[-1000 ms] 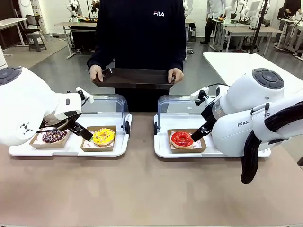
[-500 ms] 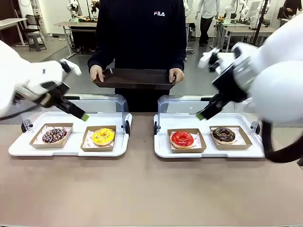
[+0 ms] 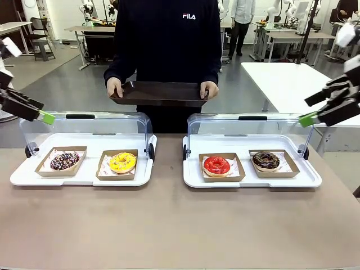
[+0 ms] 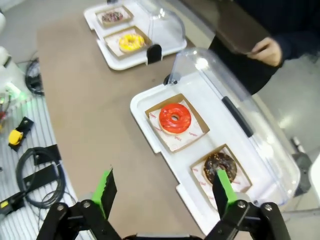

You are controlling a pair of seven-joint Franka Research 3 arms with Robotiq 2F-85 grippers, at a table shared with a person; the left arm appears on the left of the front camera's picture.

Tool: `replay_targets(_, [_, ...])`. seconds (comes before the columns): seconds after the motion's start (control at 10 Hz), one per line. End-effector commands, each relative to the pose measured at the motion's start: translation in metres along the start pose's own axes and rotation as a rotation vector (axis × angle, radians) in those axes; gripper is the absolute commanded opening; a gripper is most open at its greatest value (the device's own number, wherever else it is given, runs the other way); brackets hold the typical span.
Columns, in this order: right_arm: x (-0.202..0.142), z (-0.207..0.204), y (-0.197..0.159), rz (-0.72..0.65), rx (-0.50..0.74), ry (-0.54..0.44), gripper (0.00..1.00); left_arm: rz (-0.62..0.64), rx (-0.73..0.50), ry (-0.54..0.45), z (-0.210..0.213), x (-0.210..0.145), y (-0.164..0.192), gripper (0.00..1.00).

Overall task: Provide the desired donut to the person.
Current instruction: Pick up and lift the Paper togo box containing the Donut pointed at by the person.

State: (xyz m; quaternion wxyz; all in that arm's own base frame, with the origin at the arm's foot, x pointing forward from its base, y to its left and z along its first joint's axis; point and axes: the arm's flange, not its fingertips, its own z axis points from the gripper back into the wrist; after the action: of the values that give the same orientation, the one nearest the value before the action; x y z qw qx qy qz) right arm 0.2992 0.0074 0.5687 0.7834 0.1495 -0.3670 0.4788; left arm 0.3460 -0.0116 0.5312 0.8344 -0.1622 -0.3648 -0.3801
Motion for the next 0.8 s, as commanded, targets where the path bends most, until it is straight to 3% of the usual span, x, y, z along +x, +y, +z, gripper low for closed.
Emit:
replay_targets(0.0, [-0.015, 0.012, -0.018, 0.011, 0.057, -0.038, 1.0, 0.006, 0.014, -0.036, -0.005, -0.05, -0.012, 1.0])
replay_targets(0.7, [-0.042, 0.02, -0.026, -0.018, 0.046, -0.098, 1.0, 0.009, 0.025, -0.038, 0.007, -0.056, -0.002, 1.0])
